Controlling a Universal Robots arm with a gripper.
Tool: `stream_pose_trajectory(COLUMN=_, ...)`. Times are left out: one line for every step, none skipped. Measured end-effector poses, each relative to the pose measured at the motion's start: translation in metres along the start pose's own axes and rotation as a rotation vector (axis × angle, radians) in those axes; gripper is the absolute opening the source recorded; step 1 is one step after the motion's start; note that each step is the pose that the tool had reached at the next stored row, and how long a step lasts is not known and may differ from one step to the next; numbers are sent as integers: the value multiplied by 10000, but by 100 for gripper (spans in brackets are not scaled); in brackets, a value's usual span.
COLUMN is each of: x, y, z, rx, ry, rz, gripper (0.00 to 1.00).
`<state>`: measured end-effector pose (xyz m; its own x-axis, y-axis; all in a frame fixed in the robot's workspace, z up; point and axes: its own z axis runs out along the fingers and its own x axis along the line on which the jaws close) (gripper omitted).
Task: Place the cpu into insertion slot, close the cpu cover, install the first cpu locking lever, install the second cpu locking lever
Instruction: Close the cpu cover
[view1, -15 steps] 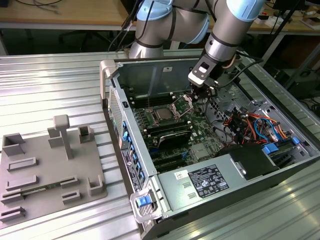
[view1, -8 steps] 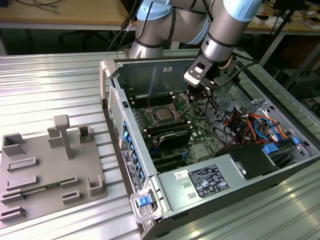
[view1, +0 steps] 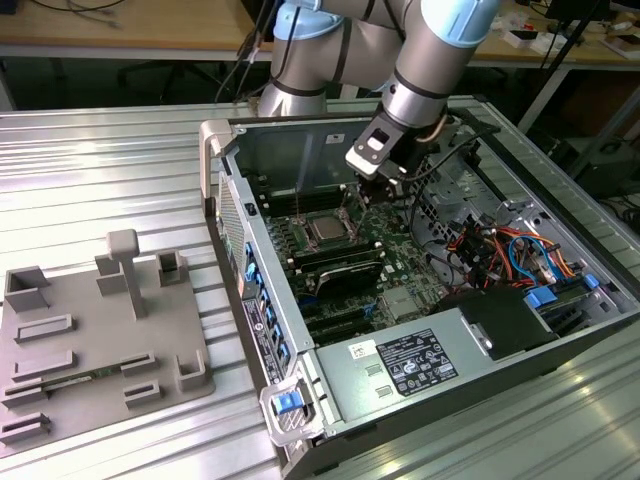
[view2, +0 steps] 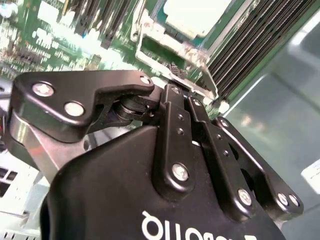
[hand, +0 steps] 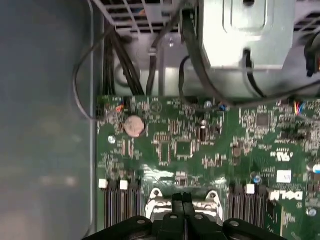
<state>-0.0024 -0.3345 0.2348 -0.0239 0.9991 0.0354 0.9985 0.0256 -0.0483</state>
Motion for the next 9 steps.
stream_pose_trajectory(x=2, y=-34, z=14, rx=4, ry=-1, rz=-1, gripper=11)
stream_pose_trajectory(x=3, y=-84, z=34, rx=9, ry=0, rz=0, gripper=11)
stream_pose_trajectory(x=4, y=-117, z=48, rx=12, ry=0, rz=-2, gripper=11)
stream_pose_trajectory(x=5, y=-150, z=61, rx=24, ry=1, rz=-2, gripper=11)
stream_pose_trajectory(x=5, y=-162, z=66, rx=33, ry=0, rz=-4, gripper=11)
stream_pose_trajectory(x=4, y=-165, z=67, rx=43, ry=-4, rz=-5, gripper=11)
stream_pose_trajectory(x=5, y=-165, z=68, rx=45, ry=-3, rz=-6, gripper=11)
stream_pose_trajectory(x=5, y=-166, z=70, rx=45, ry=0, rz=-6, gripper=11)
stream_pose_trajectory(x=5, y=-167, z=70, rx=47, ry=-1, rz=-6, gripper=11)
